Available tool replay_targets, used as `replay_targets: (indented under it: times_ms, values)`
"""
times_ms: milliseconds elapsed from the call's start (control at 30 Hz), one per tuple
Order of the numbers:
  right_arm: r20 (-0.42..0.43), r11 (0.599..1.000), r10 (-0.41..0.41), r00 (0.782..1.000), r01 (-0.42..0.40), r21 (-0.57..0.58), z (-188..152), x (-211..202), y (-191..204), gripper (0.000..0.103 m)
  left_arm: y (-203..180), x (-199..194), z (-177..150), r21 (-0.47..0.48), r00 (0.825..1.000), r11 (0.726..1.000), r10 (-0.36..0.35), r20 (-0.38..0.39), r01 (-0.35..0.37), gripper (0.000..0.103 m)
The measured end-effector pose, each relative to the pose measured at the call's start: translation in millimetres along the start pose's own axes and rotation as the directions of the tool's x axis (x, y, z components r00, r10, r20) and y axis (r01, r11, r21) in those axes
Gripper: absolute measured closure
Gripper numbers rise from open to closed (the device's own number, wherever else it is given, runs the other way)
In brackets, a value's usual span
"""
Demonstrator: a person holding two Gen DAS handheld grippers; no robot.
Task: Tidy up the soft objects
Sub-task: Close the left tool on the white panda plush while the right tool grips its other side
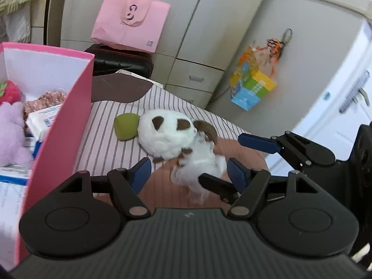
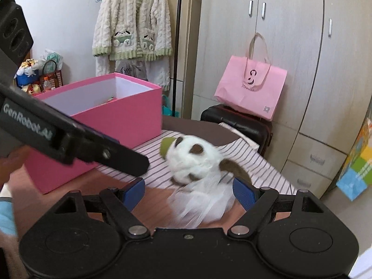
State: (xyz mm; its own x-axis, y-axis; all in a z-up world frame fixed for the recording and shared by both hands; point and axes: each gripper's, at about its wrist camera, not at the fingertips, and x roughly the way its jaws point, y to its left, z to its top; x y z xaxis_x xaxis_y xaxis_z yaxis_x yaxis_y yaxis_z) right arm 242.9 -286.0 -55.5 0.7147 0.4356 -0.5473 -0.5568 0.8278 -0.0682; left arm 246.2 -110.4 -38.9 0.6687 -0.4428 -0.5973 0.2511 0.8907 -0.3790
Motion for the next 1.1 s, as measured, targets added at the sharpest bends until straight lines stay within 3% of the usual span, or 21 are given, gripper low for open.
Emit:
replay_targets:
  times_ms: [133, 267, 433, 567, 733, 833, 900, 1100]
  values:
    - [-0.017, 0.996, 0.028, 0.999, -0.029, -0.081, 5, 28, -7, 0.015, 11, 24, 6, -0.087, 0.999, 0.996, 0.029, 0.040, -0.025, 0.034]
    - [-0.115, 0.976, -0.020, 0.993, -0.005, -0.217, 6, 59, -10, 0.014, 25, 38, 9, -0.170, 0.994, 0.985, 0.051, 0.101, -0.033, 0.034]
    - [-0.091, 0.983, 0.109, 0.990, -0.121, -0.138, 13, 78, -33, 0.014, 27, 56, 11, -0.190, 0.991, 0.982, 0.034, 0.127, -0.009, 0.033]
    - [-0.111, 0.973, 0.186, 0.976, -0.199, -0.120, 16, 96, -38, 0.012, 25, 64, 6, -0.170, 0.988, 0.984, 0.075, 0.137, -0.051, 0.032]
    - [-0.124, 0.970, 0.228, 0.966, -0.237, -0.062, 10, 115, -40, 0.014, 39, 78, 2, -0.220, 0.994, 0.974, 0.066, 0.087, -0.045, 0.032]
    - [-0.115, 0.966, 0.251, 0.961, -0.257, -0.038, 6, 116, -38, 0.028, 39, 82, -1, -0.213, 0.995, 0.976, 0.055, 0.082, -0.037, 0.035]
    - [-0.103, 0.967, 0.244, 0.964, -0.250, -0.043, 4, 113, -35, 0.034, 36, 83, -3, -0.191, 0.996, 0.981, 0.054, 0.076, -0.038, 0.040]
    - [-0.082, 0.977, 0.200, 0.976, -0.205, -0.064, 3, 103, -31, 0.037, 29, 74, -4, -0.149, 0.996, 0.988, 0.043, 0.083, -0.031, 0.042]
